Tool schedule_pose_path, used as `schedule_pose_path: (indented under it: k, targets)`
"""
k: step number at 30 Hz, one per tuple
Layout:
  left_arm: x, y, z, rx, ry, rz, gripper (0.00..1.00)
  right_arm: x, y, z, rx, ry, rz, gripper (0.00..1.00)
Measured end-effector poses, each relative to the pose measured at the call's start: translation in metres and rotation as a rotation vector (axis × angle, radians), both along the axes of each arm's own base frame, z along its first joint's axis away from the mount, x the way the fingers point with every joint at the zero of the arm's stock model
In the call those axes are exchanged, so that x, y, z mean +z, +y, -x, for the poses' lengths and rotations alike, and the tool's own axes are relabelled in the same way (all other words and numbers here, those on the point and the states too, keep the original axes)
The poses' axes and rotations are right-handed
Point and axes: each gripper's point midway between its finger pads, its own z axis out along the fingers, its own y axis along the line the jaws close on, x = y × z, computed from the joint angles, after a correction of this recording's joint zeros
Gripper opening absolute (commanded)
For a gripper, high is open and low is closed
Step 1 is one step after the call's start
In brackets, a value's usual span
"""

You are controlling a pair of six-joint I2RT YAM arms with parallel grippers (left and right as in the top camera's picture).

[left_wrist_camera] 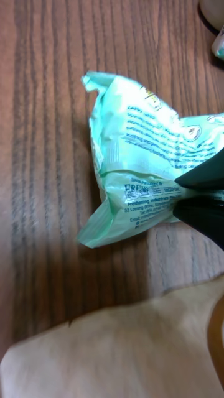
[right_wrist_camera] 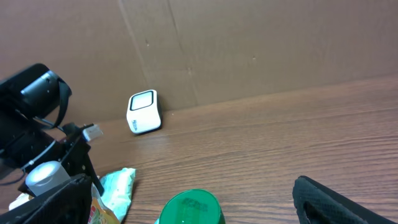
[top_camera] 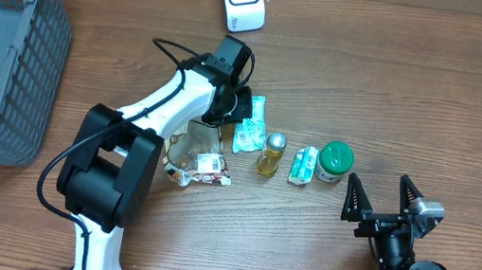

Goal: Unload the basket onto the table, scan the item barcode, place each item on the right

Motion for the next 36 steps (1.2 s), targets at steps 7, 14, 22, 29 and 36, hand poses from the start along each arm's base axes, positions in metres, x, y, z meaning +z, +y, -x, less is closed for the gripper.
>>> schedule_pose_path:
  k: [7,14,22,29,36]
  targets:
    - [0.033,0.010,-0.003,0.008,-0.017,-0.021,0.12,0.000,0.000,0.000,0.000,0.000,0.000,1.00]
    - [0.032,0.017,0.012,-0.039,0.030,-0.059,0.19,0.000,0.000,0.000,0.000,0.000,0.000,1.00]
    - [0.026,0.040,0.031,-0.038,0.106,-0.155,0.40,0.000,0.000,0.000,0.000,0.000,0.000,1.00]
    - [0.023,0.075,0.045,0.002,0.185,-0.265,0.41,0.000,0.000,0.000,0.000,0.000,0.000,1.00]
    - [0.015,0.088,0.045,0.017,0.175,-0.320,0.41,0.000,0.000,0.000,0.000,0.000,0.000,1.00]
